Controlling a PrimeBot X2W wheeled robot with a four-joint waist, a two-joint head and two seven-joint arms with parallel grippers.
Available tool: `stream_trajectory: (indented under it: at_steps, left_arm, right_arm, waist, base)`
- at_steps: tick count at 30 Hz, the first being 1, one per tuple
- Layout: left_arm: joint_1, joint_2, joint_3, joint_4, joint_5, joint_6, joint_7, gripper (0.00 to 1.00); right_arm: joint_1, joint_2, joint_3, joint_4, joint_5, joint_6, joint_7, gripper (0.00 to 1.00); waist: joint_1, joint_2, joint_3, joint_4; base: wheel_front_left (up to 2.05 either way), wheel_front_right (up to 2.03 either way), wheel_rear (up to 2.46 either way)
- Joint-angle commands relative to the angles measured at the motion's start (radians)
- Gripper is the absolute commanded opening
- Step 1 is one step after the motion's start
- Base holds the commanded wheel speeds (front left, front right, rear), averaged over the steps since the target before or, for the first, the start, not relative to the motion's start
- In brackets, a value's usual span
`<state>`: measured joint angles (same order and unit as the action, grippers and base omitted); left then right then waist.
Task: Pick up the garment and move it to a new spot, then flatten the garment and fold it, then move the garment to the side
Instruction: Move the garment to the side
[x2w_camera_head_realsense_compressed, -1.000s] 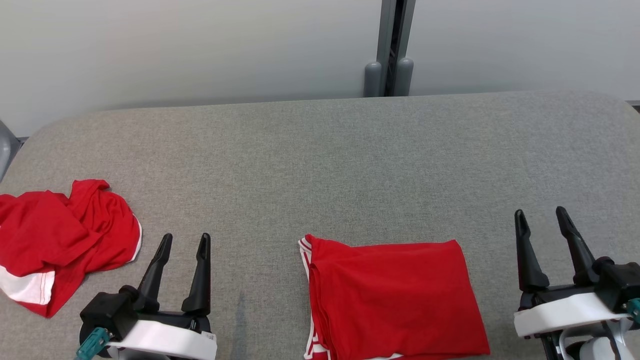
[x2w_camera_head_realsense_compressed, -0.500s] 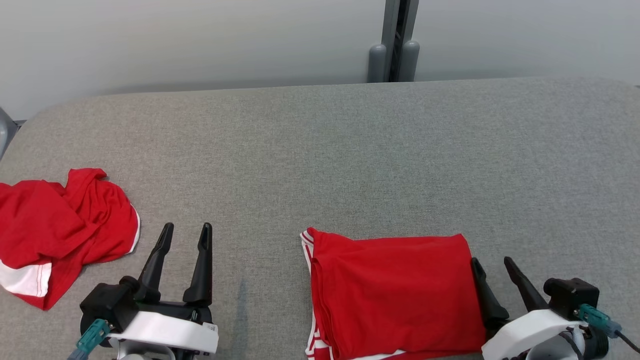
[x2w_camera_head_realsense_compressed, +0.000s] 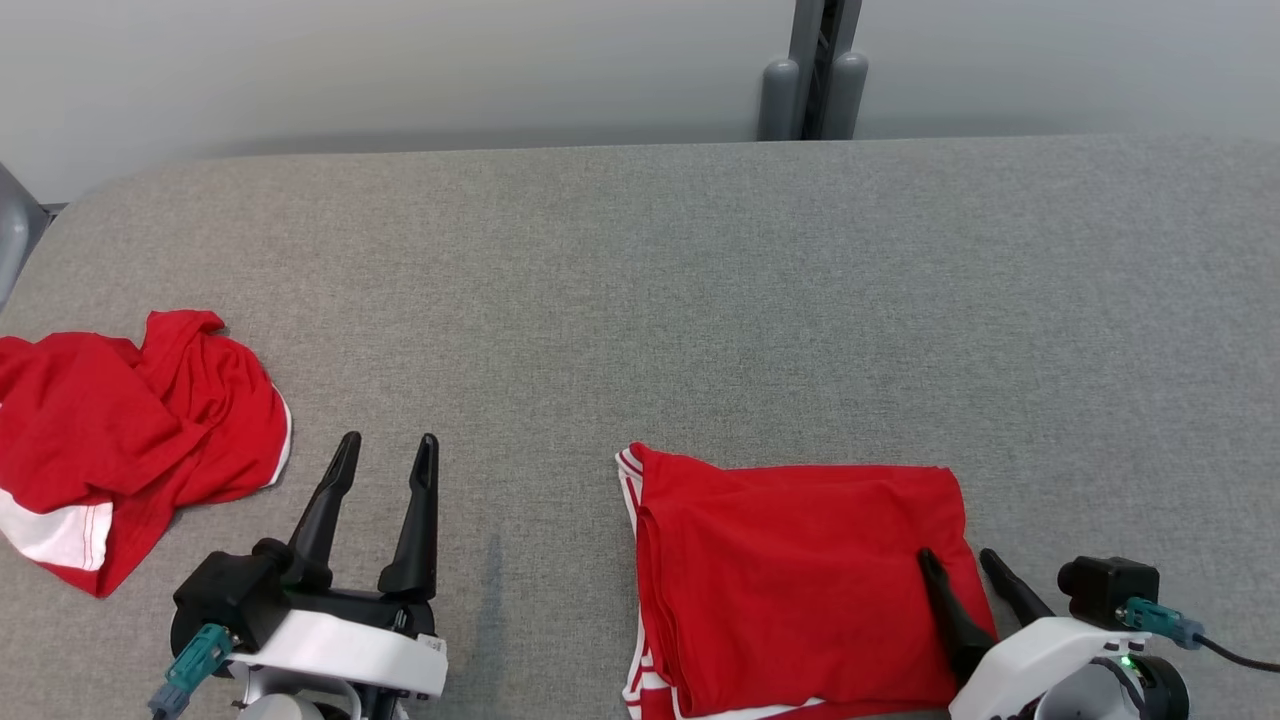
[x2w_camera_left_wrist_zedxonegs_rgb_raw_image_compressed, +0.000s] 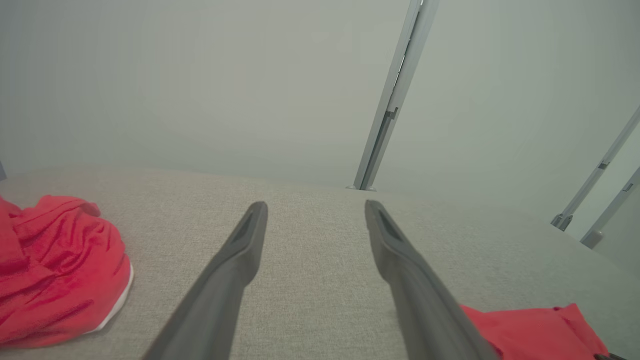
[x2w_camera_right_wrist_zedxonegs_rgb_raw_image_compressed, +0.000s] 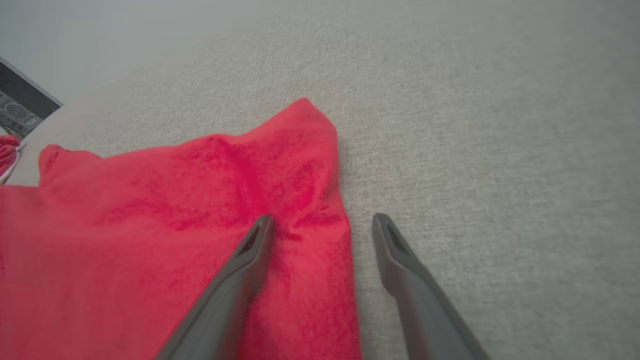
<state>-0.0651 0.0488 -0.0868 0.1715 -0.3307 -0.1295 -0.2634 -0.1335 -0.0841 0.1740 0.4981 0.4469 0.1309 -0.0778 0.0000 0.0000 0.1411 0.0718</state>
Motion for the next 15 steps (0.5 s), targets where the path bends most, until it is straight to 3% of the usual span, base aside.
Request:
stream_trajectory:
  at_steps: [1,3,4,5,6,15]
  left_arm:
    - [-0.016,0.003,0.001,-0.001,0.011,-0.002,-0.001,1.00]
    - [-0.019,0.003,-0.001,0.000,0.013,-0.002,-0.001,1.00]
    - [-0.019,0.003,-0.002,0.001,0.015,-0.002,-0.001,1.00]
    - [-0.020,0.004,-0.003,0.002,0.015,-0.002,-0.001,1.00]
    - [-0.019,0.004,-0.004,0.003,0.015,-0.002,-0.001,1.00]
    - [-0.013,0.010,-0.029,-0.013,0.035,-0.002,-0.001,1.00]
  right_arm:
    - [-0.015,-0.005,0.010,0.015,0.009,0.000,0.011,1.00]
    - [-0.022,-0.002,0.029,0.031,0.015,0.000,0.024,1.00]
    - [-0.025,-0.001,0.036,0.037,0.021,0.000,0.028,0.45]
    - [-0.028,-0.004,0.044,0.041,0.019,0.000,0.025,0.04]
    - [-0.032,-0.006,0.048,0.047,0.017,0.000,0.019,0.00]
    - [-0.081,-0.055,0.065,0.059,-0.040,-0.001,-0.044,0.00]
  waist:
    - [0.0000,0.0000,0.006,0.005]
    - [0.0000,0.0000,0.010,0.007]
    - [0.0000,0.0000,0.010,0.008]
    - [0.0000,0.0000,0.011,0.009]
    - [0.0000,0.0000,0.011,0.010]
    - [0.0000,0.0000,0.001,-0.014]
  base:
    - [0.00,0.00,0.00]
    - [0.00,0.00,0.00]
    - [0.00,0.00,0.00]
    - [0.00,0.00,0.00]
    - [0.00,0.00,0.00]
    - [0.00,0.00,0.00]
